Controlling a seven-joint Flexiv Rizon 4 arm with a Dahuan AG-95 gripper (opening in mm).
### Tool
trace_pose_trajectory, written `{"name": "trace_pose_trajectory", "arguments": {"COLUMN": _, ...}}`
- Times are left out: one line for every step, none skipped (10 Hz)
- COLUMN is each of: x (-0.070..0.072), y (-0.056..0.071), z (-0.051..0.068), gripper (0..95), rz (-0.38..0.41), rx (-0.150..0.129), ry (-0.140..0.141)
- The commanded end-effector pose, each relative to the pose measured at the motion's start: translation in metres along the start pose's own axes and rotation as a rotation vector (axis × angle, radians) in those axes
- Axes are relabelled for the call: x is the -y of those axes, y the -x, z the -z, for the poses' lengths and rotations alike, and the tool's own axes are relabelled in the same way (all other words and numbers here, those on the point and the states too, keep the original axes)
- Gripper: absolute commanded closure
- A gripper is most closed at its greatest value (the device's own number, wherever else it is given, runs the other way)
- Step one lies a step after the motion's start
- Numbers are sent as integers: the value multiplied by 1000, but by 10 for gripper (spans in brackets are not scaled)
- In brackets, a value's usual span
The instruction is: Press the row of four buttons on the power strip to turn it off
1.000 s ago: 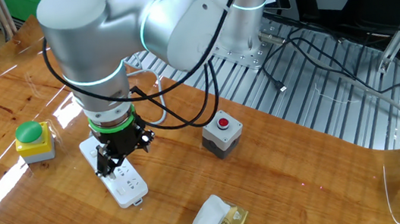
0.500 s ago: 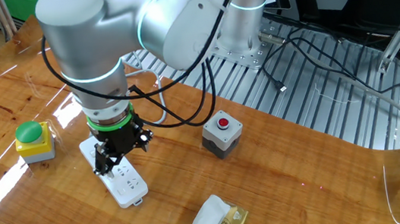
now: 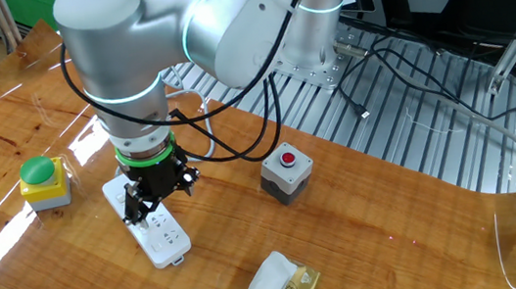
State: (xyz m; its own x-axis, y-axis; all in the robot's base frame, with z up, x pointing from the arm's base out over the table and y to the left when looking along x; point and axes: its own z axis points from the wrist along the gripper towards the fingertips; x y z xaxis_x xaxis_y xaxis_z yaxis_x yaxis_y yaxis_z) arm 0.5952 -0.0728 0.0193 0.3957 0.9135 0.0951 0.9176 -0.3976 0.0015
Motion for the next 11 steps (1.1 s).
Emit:
{"name": "trace_pose_trajectory", "arguments": {"x": 0, "y": 0, "z": -2, "gripper": 0, "rz": -7, "rx": -1, "ry": 6}}
{"name": "trace_pose_trajectory", "arguments": {"x": 0, "y": -1, "z": -5, "gripper": 0, "rz": -13, "rx": -3, "ry": 11}}
{"name": "trace_pose_trajectory", "arguments": {"x": 0, "y": -1, "z": -8, "gripper": 0, "rz": -17, "rx": -7, "ry": 18}}
{"name": "trace_pose_trajectory", "arguments": {"x": 0, "y": -1, "z": -9, "gripper": 0, "rz": -20, "rx": -9, "ry": 26}}
{"name": "trace_pose_trajectory", "arguments": {"x": 0, "y": -1, "z": -9, "gripper": 0, "rz": -23, "rx": -13, "ry": 32}}
{"name": "trace_pose_trajectory", "arguments": {"x": -1, "y": -1, "z": -11, "gripper": 0, "rz": -20, "rx": -16, "ry": 41}}
{"name": "trace_pose_trajectory", "arguments": {"x": -1, "y": -2, "z": -15, "gripper": 0, "rz": -18, "rx": -14, "ry": 50}}
{"name": "trace_pose_trajectory", "arguments": {"x": -1, "y": -2, "z": -16, "gripper": 0, "rz": -18, "rx": -14, "ry": 55}}
{"name": "trace_pose_trajectory", "arguments": {"x": -1, "y": -2, "z": -17, "gripper": 0, "rz": -19, "rx": -16, "ry": 59}}
{"name": "trace_pose_trajectory", "arguments": {"x": -1, "y": -2, "z": -17, "gripper": 0, "rz": -18, "rx": -15, "ry": 59}}
{"name": "trace_pose_trajectory", "arguments": {"x": -2, "y": -2, "z": -16, "gripper": 0, "rz": -17, "rx": -13, "ry": 54}}
